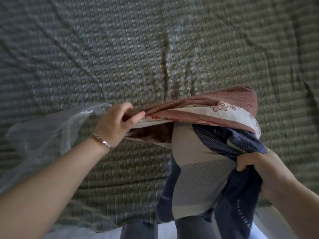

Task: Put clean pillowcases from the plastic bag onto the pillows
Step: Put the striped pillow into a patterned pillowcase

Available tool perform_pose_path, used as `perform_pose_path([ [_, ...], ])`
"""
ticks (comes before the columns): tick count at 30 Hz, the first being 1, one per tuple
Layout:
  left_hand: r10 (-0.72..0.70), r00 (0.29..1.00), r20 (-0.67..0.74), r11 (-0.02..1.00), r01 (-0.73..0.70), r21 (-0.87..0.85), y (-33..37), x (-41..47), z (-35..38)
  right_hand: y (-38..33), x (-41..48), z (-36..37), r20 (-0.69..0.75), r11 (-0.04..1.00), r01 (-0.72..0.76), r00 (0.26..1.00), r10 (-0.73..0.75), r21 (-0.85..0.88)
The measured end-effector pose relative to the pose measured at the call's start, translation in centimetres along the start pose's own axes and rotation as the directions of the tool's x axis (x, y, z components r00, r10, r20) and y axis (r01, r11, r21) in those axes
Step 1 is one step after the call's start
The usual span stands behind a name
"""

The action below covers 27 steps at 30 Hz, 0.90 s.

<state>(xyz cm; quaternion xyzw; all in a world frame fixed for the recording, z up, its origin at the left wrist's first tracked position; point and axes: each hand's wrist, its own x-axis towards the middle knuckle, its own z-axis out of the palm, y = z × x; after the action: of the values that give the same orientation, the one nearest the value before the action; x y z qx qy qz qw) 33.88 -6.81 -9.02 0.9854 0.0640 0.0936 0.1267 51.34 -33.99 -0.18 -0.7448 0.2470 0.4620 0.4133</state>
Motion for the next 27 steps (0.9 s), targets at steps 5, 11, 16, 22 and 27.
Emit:
perform_pose_path([
  [5,0.107,0.994,-0.016,0.987,-0.108,-0.120,-0.6,-2.0,0.9,0.7,0.4,-0.7,-0.013,0.996,-0.081,0.997,0.082,0.032],
  [11,-0.756,0.615,0.225,0.632,0.775,0.007,1.9,-1.1,2.1,1.9,0.1,0.7,-0.011,0.989,-0.077,0.997,0.079,0.127],
  [16,-0.850,0.509,0.134,0.507,0.860,-0.052,2.3,1.5,2.4,1.8,0.6,1.4,0.020,0.987,-0.096,0.995,0.094,0.131],
  [22,-0.604,0.681,0.414,0.793,0.462,0.397,1.1,-2.4,2.9,1.7,-0.1,1.0,0.086,0.975,-0.128,0.990,0.114,0.184],
  [27,-0.629,0.755,0.185,0.762,0.646,-0.047,1.5,-5.2,0.8,1.0,-0.9,0.2,0.159,0.942,-0.148,0.982,0.104,0.302],
])
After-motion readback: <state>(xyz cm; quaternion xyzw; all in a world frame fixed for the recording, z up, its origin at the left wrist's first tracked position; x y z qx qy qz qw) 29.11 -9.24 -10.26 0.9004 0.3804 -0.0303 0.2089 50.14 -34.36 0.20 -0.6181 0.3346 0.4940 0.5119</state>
